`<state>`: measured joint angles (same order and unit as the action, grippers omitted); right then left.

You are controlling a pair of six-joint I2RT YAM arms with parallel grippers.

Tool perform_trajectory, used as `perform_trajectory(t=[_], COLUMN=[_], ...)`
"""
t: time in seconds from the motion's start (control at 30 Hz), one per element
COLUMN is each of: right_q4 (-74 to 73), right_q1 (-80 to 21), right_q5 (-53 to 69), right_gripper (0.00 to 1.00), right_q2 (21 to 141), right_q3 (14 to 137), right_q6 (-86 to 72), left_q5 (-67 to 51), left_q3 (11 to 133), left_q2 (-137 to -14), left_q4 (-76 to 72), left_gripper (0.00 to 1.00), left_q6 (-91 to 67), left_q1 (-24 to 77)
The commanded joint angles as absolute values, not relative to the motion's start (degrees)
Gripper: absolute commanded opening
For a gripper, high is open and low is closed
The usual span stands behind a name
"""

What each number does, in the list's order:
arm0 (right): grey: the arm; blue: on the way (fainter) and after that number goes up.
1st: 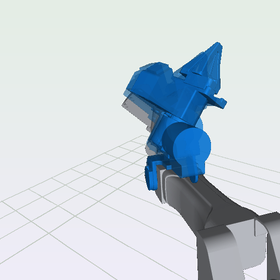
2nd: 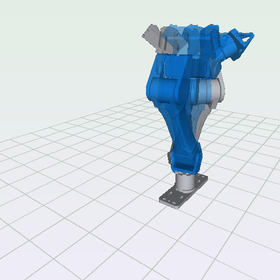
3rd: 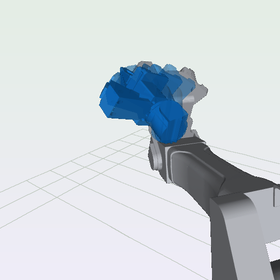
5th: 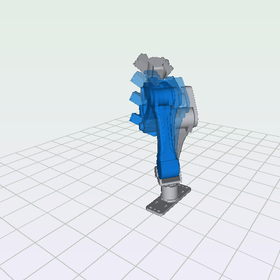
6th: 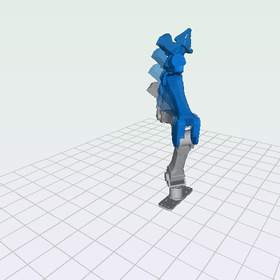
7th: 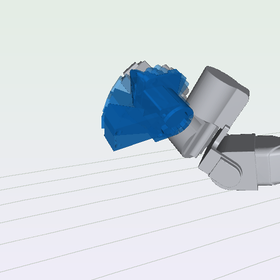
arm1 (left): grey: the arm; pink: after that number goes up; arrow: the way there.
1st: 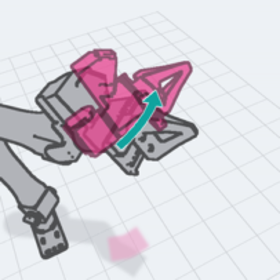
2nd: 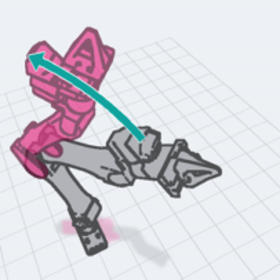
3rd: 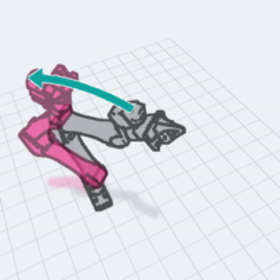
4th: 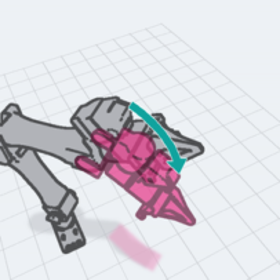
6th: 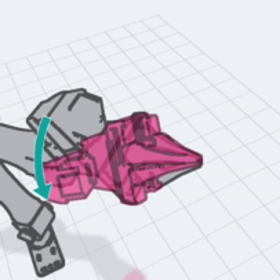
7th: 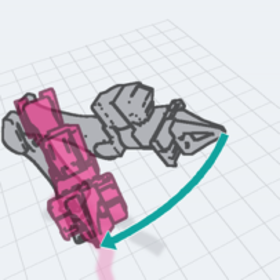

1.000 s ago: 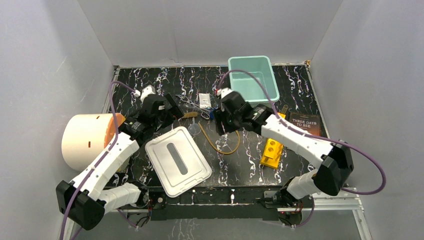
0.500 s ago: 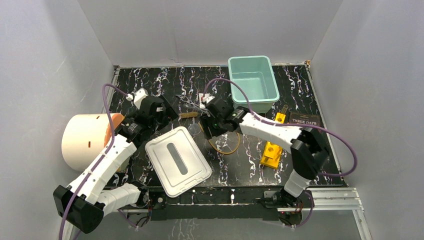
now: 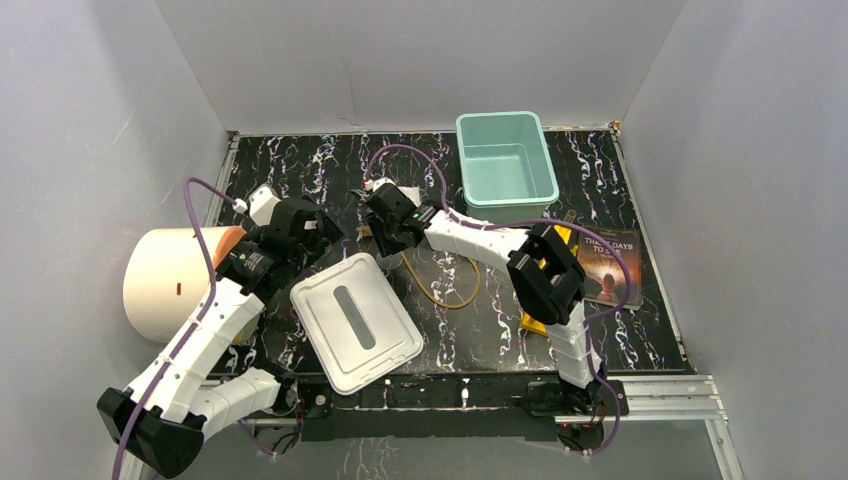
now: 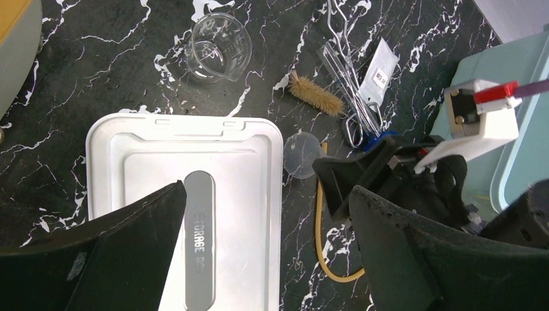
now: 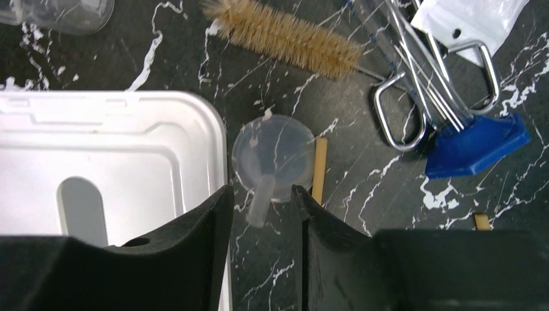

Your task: Organize the chemistry lab equipment

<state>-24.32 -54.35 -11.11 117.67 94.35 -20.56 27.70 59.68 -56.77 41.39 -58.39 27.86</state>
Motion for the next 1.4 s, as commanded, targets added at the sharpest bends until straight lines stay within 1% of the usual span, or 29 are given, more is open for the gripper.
perform_trajectory(t=[0.0,0.13,0.27,0.33,0.5,0.63,0.73,0.9,1.07,1.2,1.3,1.37], right_q4=[-23.5,-22.0,-23.7,-23.1,-23.4,-26.5,-27.6,-27.8,-24.8,-24.2,-25.3,-27.4], right_q1=[-54.2,-54.3,-54.3,-54.3,-54.0,-51.9,-48.0,-38.4,-26.5,-18.9,-15.6,-15.3], right_q5=[-15.7,-15.9,-16.7,-17.0,-17.1,-12.8,-5.0,9.6,19.2,19.5,14.6,8.6], right_gripper=[0.44,0.33,0.21,0.16,0.01,0.0,0.0,0.0,0.0,0.0,0.0,0.0], right_q2=[119.4,120.8,121.7,120.7,117.5,114.3,110.7,104.1,98.7,97.1,97.4,98.5], right_q3=[99.6,100.9,102.6,102.1,103.4,103.9,103.7,103.2,101.2,100.4,99.8,100.6], right_q6=[-19.1,-18.3,-19.5,-19.4,-16.5,-16.4,-18.3,-22.9,-26.3,-27.6,-25.7,-22.4], left_q5=[28.2,27.2,26.5,26.0,23.7,20.4,17.5,16.5,16.5,16.0,16.1,15.3], left_q3=[58.9,58.1,57.3,56.8,55.7,54.3,53.9,54.5,56.4,61.1,63.1,63.9], left_q2=[-55.9,-56.0,-55.8,-55.6,-55.1,-54.7,-54.5,-54.4,-57.3,-62.4,-66.2,-68.5], left_q4=[41.3,40.3,40.8,40.3,37.8,33.3,30.7,26.4,21.1,19.5,17.7,16.2], left_gripper=[0.97,0.95,0.9,0.88,0.86,0.89,0.93,0.96,0.97,0.97,0.97,0.98], left_q6=[-58.5,-56.9,-56.6,-56.5,-54.9,-52.8,-51.7,-51.5,-49.4,-46.7,-44.8,-44.6], left_q1=[27.5,27.5,27.4,27.4,27.2,27.1,27.1,27.0,27.0,27.0,26.9,26.8])
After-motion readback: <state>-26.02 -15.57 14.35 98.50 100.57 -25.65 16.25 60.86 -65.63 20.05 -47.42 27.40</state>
